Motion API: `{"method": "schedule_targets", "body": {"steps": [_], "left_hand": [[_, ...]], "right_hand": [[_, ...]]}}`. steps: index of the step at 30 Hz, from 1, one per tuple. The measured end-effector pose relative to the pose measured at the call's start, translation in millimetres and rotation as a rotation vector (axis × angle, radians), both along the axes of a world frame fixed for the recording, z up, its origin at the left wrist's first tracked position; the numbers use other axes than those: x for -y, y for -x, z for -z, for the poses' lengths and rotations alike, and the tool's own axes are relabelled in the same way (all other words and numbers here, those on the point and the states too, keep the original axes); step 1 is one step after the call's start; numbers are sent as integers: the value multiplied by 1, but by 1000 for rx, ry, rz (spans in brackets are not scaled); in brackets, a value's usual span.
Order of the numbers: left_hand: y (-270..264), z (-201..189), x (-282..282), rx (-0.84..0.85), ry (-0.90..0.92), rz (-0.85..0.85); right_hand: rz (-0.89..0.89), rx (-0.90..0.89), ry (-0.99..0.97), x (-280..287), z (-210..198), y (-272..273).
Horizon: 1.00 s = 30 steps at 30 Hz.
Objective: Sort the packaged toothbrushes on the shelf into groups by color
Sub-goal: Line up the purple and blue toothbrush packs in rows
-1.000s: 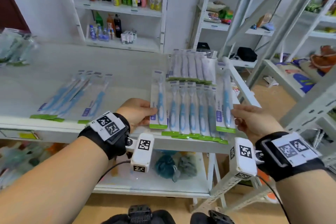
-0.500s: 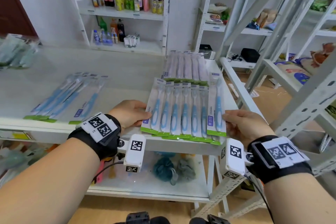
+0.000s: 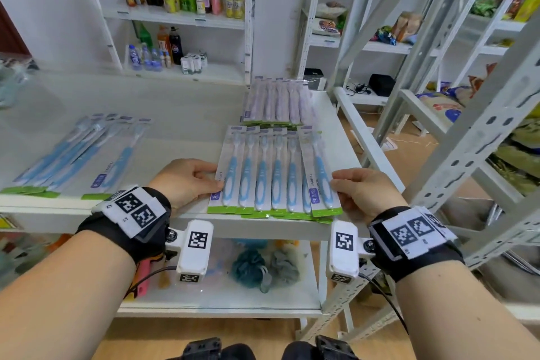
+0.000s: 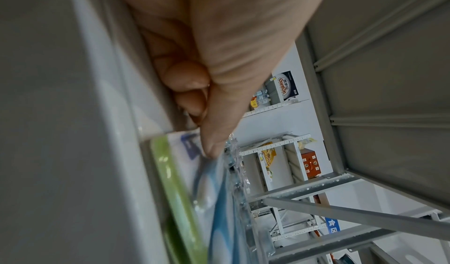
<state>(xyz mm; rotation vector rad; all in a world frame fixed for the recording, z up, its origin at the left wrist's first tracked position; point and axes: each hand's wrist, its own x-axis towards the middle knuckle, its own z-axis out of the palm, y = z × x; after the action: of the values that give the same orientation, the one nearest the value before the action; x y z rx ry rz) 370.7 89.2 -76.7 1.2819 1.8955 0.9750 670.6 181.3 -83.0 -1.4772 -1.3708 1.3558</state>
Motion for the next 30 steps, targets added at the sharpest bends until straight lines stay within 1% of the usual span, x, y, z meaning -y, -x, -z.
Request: {"method": "schedule_targets", "body": {"steps": [2, 5, 10, 14, 16, 18, 20, 24, 26, 28, 30], "left_hand": [[1, 0, 0, -63, 16, -17], [2, 1, 0, -80, 24, -2], [5, 5, -1, -76, 19, 6], [3, 1, -3, 64, -94, -46], [-3, -6, -5, 36, -153, -15], [-13, -16, -7, -2, -183, 74], [-26, -24, -10, -110, -163, 187], [-50, -30, -9, -546, -67, 459], [-61, -28, -10, -665, -38, 572], [-69, -25, -13, -765, -2, 650], [-73, -24, -16, -826, 48, 706]], "right_hand": [[-18, 54, -24, 1, 1, 1], [-17, 106, -54, 2, 2, 4], [-38, 221, -170, 8, -5, 8], [-55, 278, -199, 12, -9, 10], [-59, 291, -210, 11, -10, 12], [-62, 301, -210, 12, -10, 15], [-53, 297, -186, 11, -9, 18], [-42, 345, -151, 11, -8, 21], [-54, 343, -148, 12, -9, 23], [-63, 328, -137, 13, -11, 25], [-72, 345, -132, 13, -13, 25]]}}
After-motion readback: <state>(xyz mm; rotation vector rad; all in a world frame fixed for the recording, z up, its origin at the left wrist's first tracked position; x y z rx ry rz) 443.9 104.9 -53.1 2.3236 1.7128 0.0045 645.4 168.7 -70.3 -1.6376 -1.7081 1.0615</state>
